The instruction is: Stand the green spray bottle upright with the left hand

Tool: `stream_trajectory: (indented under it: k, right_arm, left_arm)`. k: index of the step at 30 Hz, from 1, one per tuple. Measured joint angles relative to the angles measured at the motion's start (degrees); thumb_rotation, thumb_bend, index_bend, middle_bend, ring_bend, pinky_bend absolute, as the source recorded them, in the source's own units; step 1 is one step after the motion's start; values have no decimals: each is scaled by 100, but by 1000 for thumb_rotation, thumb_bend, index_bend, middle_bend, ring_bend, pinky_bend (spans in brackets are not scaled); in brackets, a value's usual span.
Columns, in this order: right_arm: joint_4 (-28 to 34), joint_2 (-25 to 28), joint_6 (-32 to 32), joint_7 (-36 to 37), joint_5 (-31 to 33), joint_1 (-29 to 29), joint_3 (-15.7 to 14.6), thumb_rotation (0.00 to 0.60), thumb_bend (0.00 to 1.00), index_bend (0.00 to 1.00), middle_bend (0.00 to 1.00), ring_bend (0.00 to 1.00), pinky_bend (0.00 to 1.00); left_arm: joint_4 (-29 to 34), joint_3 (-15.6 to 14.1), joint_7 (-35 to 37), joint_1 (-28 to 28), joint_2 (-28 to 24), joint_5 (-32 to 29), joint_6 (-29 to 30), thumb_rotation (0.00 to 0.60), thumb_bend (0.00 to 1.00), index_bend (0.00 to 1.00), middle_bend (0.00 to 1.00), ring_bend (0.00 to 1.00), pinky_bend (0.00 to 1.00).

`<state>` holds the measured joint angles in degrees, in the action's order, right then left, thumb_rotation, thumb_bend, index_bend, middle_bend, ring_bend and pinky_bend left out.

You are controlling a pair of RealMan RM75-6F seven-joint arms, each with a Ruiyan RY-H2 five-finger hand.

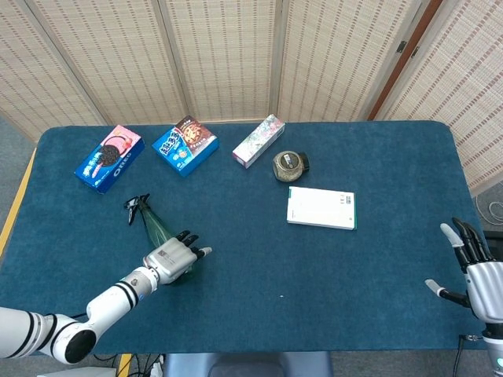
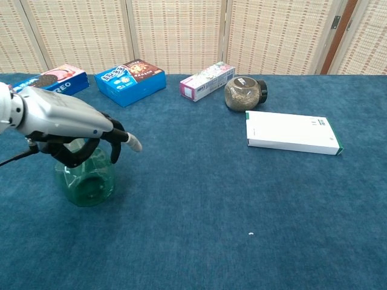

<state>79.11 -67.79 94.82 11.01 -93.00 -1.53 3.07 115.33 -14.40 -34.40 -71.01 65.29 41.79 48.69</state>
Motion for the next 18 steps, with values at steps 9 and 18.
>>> stream_trajectory:
  k: [9, 18]
  right_arm:
    - [5, -11, -31, -9, 12, -7, -8, 600, 0, 0, 0, 0, 422]
    - [62, -5, -48, -73, -11, -24, -16, 600, 0, 0, 0, 0, 422]
  left_arm:
    - [98, -370, -150, 495, -293, 329, 226, 600, 1000, 22, 279, 0, 0]
    - [268, -665, -529, 1014, -517, 770, 638, 600, 1000, 22, 279, 0, 0]
